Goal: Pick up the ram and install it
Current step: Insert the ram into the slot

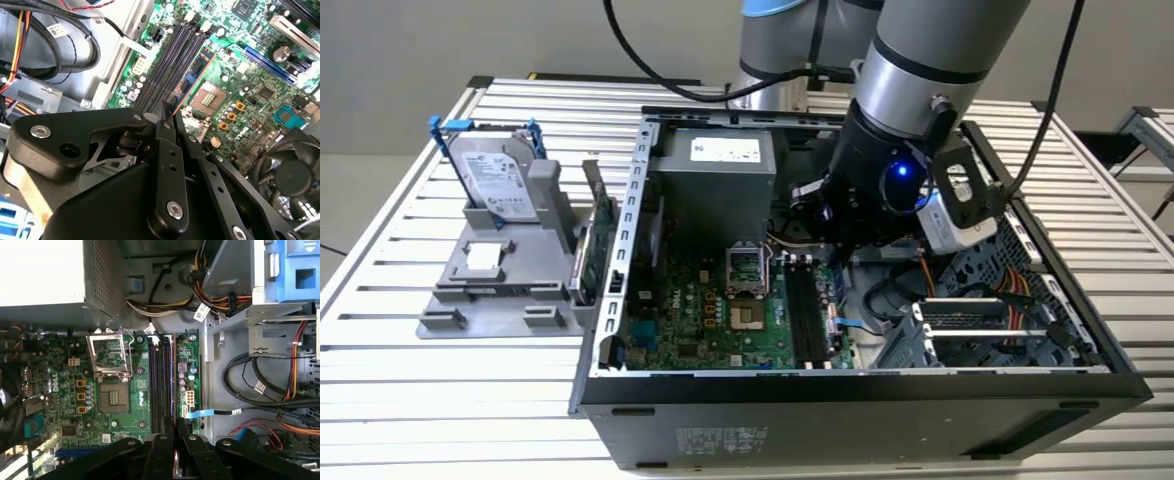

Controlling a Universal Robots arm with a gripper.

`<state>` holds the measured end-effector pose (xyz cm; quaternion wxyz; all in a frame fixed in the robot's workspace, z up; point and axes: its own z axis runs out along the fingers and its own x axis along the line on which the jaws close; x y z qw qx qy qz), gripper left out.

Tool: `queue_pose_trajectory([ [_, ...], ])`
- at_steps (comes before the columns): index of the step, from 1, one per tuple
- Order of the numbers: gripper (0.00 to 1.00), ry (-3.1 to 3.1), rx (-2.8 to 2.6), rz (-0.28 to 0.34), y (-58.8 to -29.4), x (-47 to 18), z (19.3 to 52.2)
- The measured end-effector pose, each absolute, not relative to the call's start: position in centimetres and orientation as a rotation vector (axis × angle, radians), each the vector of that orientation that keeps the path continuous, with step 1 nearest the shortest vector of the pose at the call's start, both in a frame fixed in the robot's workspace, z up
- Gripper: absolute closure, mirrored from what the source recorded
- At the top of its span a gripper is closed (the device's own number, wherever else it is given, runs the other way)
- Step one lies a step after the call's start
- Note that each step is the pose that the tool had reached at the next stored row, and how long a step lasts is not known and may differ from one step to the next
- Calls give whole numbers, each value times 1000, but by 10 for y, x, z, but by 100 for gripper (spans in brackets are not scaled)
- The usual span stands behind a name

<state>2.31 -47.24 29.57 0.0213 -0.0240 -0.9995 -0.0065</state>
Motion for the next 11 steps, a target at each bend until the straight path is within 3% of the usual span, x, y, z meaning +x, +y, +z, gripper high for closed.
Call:
queue_pose_trajectory([
  [11,100,-3098,-75,-20,-472,25,281],
])
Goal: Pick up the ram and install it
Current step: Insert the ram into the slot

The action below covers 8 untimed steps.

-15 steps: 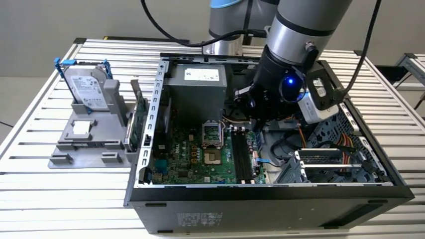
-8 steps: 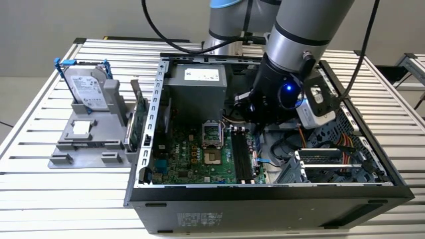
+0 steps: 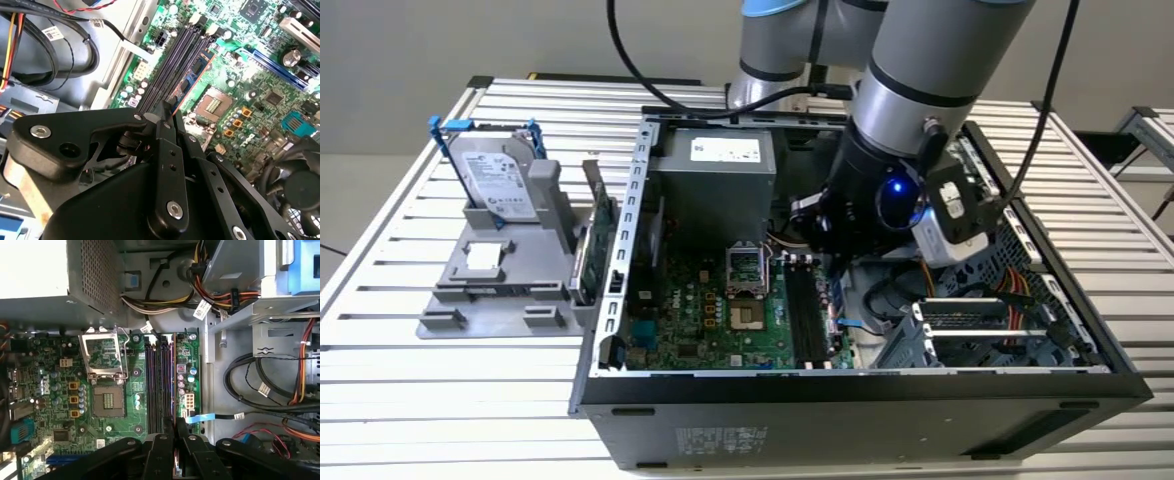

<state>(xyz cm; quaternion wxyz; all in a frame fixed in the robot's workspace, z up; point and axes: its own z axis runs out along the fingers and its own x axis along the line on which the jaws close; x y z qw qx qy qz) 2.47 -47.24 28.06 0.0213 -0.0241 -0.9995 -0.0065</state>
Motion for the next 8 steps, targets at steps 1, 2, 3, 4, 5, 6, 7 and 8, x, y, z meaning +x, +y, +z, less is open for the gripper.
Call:
queue_pose_trajectory([
  [1,100,-3098,-75,-20,-472,25,279],
  [2,100,-3098,-74,-20,-472,25,278],
  [3,100,-3098,-75,-20,-472,25,277],
  [4,100,-3098,-75,-20,-472,25,275],
  [5,100,-3098,-75,-20,-472,25,274],
  [6,100,-3098,-75,-20,-472,25,272],
  [7,100,-3098,-75,-20,-472,25,271],
  [8,100,-3098,-75,-21,-472,25,270],
])
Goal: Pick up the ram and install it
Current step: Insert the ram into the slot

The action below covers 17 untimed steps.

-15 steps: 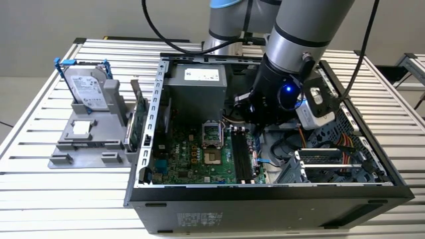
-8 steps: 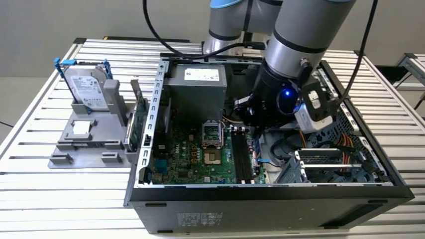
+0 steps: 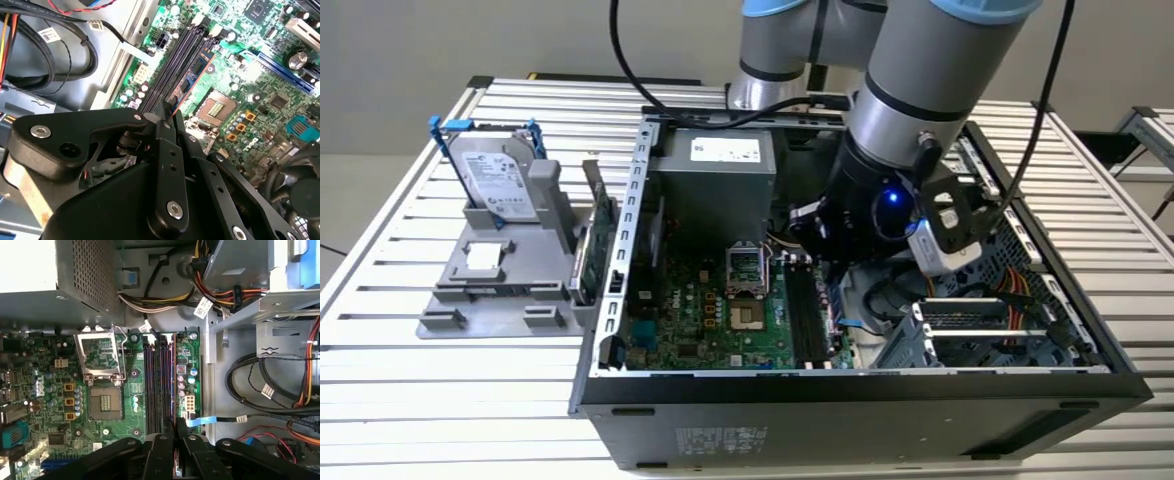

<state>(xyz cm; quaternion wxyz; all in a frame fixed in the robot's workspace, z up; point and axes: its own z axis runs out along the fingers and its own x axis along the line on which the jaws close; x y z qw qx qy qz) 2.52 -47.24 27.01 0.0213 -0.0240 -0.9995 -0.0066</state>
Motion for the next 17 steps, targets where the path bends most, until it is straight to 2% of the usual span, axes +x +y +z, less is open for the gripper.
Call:
queue_pose_trajectory([
  [17,100,-3098,-74,-20,-472,27,245],
])
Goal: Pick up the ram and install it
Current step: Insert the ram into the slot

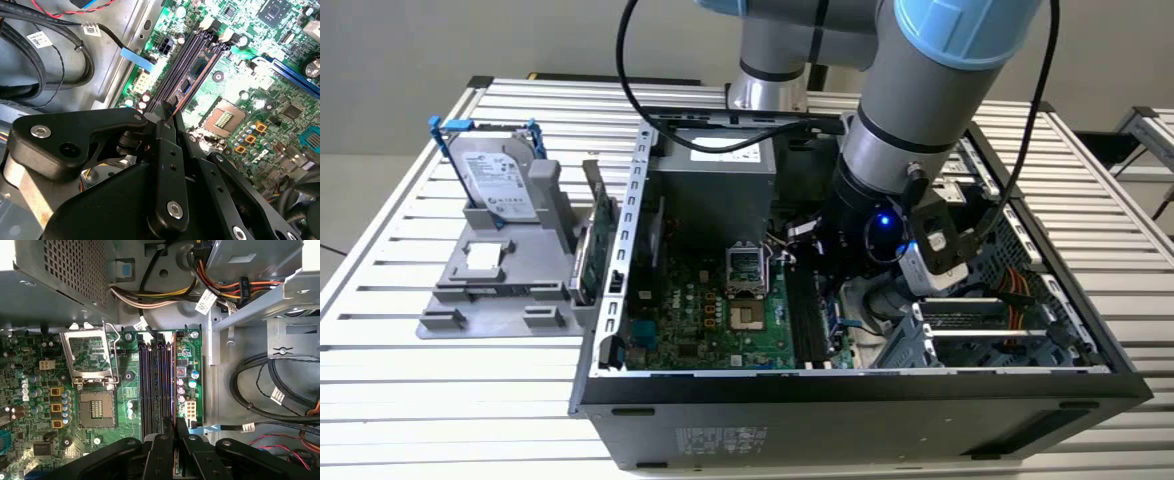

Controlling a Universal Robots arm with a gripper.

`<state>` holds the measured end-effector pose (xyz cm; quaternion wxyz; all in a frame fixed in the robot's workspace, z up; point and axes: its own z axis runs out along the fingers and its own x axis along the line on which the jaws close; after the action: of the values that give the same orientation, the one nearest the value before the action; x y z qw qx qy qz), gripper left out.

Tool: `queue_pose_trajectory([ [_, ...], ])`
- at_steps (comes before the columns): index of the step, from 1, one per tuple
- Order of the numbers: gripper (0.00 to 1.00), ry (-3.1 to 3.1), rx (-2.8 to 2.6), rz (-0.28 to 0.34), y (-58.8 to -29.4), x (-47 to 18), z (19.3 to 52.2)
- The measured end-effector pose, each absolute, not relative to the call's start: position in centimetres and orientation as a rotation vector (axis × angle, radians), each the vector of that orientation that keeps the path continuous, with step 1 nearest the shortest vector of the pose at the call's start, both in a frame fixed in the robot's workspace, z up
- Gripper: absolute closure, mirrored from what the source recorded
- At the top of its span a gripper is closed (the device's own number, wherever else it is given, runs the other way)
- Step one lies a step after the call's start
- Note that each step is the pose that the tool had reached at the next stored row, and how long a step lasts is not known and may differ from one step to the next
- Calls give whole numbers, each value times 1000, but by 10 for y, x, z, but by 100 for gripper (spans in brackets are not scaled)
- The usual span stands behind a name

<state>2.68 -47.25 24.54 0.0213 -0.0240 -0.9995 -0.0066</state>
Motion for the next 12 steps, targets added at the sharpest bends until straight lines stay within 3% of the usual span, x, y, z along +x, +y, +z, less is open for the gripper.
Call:
queue_pose_trajectory([
  [12,100,-3108,-74,-7,-472,27,241],
])
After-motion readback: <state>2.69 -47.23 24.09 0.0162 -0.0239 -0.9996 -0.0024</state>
